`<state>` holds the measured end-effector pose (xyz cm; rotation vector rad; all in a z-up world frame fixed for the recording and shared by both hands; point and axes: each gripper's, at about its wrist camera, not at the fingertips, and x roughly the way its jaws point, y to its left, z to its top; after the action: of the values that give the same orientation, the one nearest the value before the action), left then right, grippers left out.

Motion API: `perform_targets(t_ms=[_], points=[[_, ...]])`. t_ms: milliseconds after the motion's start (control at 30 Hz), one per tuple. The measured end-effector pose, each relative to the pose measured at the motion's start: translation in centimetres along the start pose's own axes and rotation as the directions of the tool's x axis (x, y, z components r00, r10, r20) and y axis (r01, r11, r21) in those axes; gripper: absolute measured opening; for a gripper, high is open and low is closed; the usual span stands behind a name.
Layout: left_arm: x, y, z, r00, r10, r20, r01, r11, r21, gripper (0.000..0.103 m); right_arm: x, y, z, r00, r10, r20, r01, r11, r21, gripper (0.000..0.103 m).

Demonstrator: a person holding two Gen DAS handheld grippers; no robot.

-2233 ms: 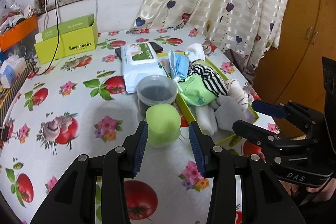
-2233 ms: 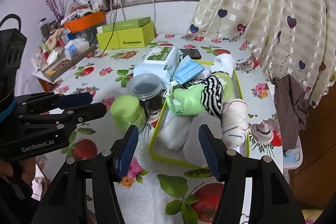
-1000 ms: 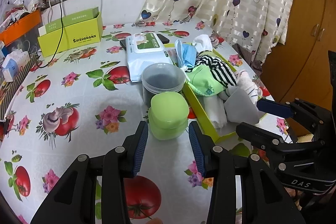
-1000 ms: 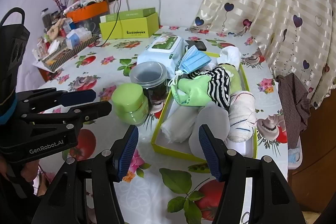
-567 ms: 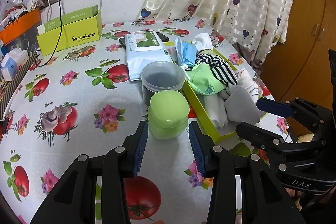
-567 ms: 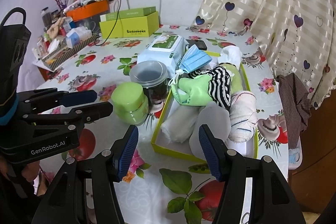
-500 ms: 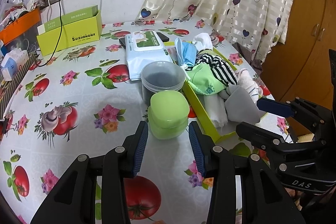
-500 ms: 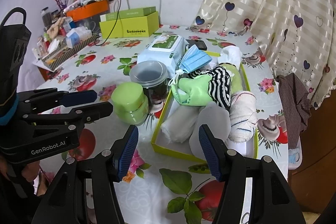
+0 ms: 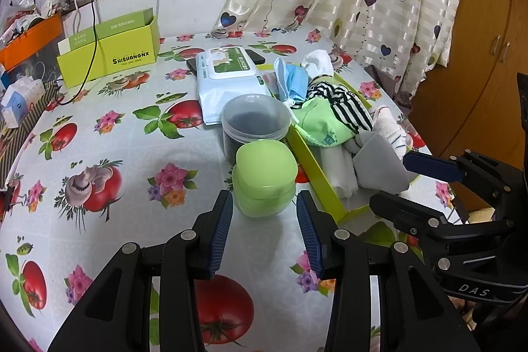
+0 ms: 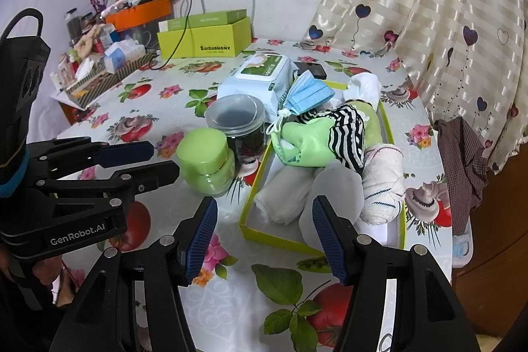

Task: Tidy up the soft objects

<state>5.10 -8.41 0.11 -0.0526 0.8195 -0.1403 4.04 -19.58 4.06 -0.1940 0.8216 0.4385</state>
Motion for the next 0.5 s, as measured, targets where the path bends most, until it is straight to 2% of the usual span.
perform_targets(t_ms=[500], points=[[0.11, -0.01, 0.02, 1.000, -0.006, -0.002, 0.006, 1.000, 0.000, 0.042, 0.01, 0.04, 0.07, 1.000, -0.001, 0.000, 0.001, 1.000, -0.001, 0.060]])
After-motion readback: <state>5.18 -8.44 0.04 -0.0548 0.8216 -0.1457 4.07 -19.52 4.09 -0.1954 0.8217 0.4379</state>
